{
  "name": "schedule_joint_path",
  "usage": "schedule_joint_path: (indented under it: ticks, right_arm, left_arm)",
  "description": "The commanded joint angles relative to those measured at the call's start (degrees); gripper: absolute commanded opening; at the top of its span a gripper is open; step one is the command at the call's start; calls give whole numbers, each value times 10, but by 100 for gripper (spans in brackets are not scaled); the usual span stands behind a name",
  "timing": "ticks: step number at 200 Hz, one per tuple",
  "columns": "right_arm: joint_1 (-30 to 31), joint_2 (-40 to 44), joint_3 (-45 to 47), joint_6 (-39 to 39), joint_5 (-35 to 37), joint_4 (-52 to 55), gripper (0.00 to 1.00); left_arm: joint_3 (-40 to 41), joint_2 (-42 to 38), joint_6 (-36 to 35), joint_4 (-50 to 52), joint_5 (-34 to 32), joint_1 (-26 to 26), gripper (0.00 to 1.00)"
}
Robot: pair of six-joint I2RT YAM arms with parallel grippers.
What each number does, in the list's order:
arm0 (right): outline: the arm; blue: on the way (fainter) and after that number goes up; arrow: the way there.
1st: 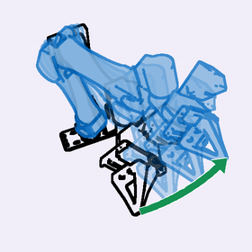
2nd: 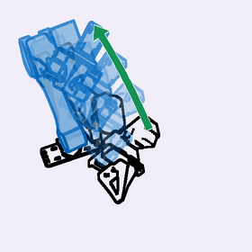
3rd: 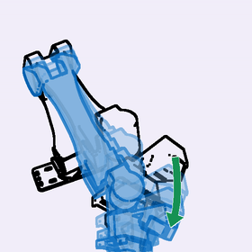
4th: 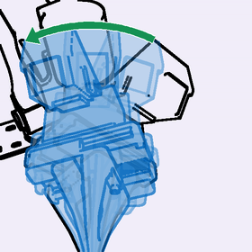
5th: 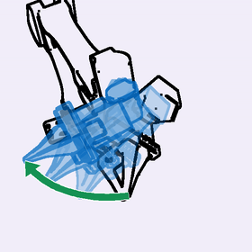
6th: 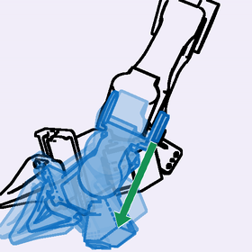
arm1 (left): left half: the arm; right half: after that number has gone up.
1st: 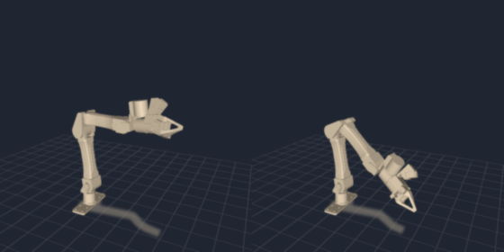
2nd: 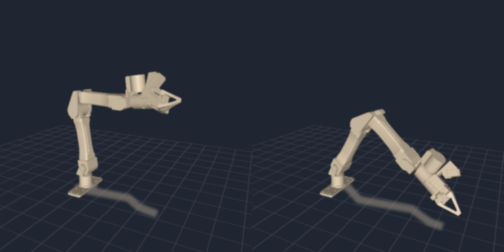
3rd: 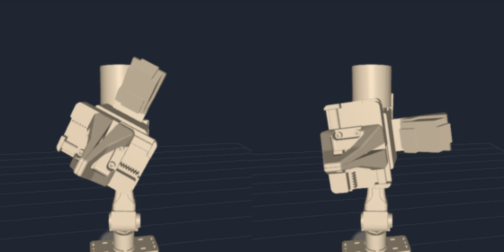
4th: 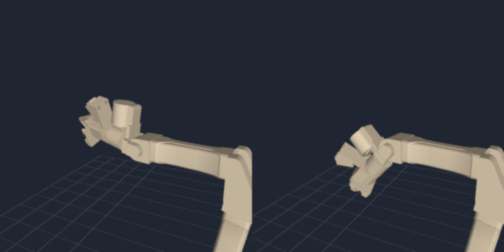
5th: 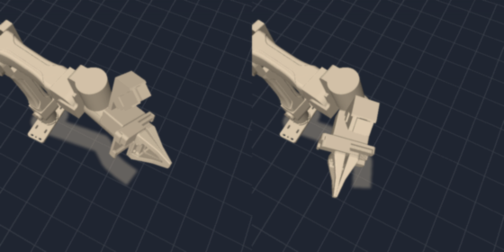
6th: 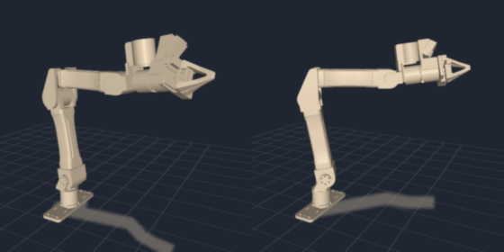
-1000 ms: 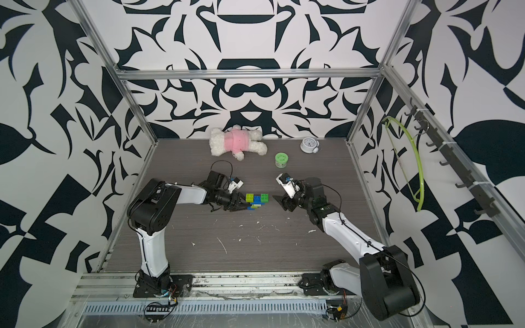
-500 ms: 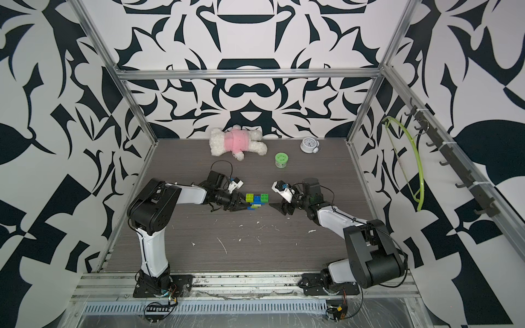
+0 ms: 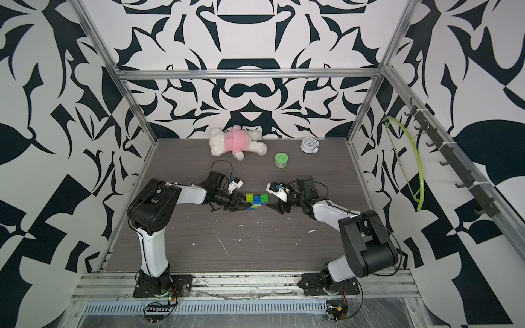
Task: Assemble the letter y with lego
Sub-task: Assemble the lego brick with the lego brick, then pick up the lego brick from the center of the board.
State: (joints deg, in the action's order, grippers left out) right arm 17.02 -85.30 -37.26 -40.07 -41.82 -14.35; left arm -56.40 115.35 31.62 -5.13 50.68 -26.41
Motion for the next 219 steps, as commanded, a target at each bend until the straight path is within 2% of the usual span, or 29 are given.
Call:
schedule_joint_path:
  ticks: [1, 73, 219]
  right_arm:
    - [9, -7, -29, -10, 3, 4, 76]
    - [40, -35, -64, -47, 8, 48, 76]
    - [64, -85, -109, -60, 18, 63, 70]
  left_arm:
    - [40, 73, -10, 132, -196, 4, 46]
    - [39, 73, -11, 132, -197, 4, 46]
    - [38, 77, -11, 133, -197, 4, 46]
